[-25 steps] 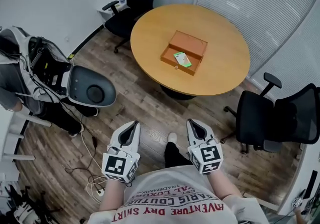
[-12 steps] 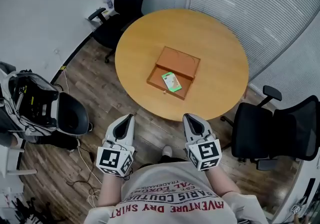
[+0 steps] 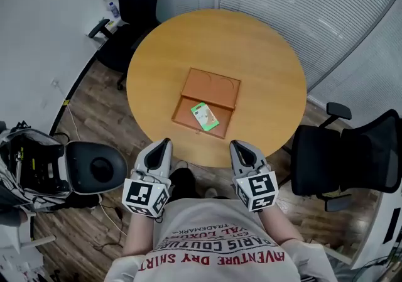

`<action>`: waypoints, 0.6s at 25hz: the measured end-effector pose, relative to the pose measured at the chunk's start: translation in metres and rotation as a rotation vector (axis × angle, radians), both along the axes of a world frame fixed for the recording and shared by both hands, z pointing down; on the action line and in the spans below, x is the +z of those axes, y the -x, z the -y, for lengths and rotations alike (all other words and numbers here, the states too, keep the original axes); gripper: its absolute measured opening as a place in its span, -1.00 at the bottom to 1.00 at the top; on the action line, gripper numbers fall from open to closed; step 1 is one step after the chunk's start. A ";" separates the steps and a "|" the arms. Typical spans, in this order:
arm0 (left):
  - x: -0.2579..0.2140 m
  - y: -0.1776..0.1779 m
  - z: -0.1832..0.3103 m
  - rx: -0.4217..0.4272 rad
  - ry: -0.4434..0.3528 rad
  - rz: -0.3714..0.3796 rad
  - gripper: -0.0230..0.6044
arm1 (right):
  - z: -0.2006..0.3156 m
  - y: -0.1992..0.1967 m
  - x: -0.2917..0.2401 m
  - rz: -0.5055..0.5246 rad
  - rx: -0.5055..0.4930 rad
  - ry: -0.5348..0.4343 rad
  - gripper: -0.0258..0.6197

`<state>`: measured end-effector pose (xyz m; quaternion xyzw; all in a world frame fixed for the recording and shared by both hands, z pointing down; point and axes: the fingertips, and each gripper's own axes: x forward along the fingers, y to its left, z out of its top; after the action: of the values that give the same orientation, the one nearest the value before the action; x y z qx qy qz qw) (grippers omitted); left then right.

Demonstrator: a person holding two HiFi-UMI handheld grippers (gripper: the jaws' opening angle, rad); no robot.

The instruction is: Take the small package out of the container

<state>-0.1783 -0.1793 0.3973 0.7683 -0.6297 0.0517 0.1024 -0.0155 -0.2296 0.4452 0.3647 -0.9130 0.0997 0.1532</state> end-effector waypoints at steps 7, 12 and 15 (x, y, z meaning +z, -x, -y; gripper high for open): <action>0.007 0.016 0.070 0.156 0.016 -0.008 -0.89 | 0.044 0.024 0.018 -0.053 0.093 0.060 -0.90; 0.018 0.032 0.107 0.250 0.042 -0.015 -0.89 | 0.067 0.046 0.035 -0.088 0.138 0.136 -0.90; 0.028 0.041 0.121 0.295 0.055 -0.019 -0.89 | 0.075 0.055 0.051 -0.116 0.157 0.181 -0.90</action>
<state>-0.2197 -0.3001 0.4252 0.8499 -0.5073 0.0760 0.1208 -0.0703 -0.3050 0.4962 0.4247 -0.8586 0.1721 0.2297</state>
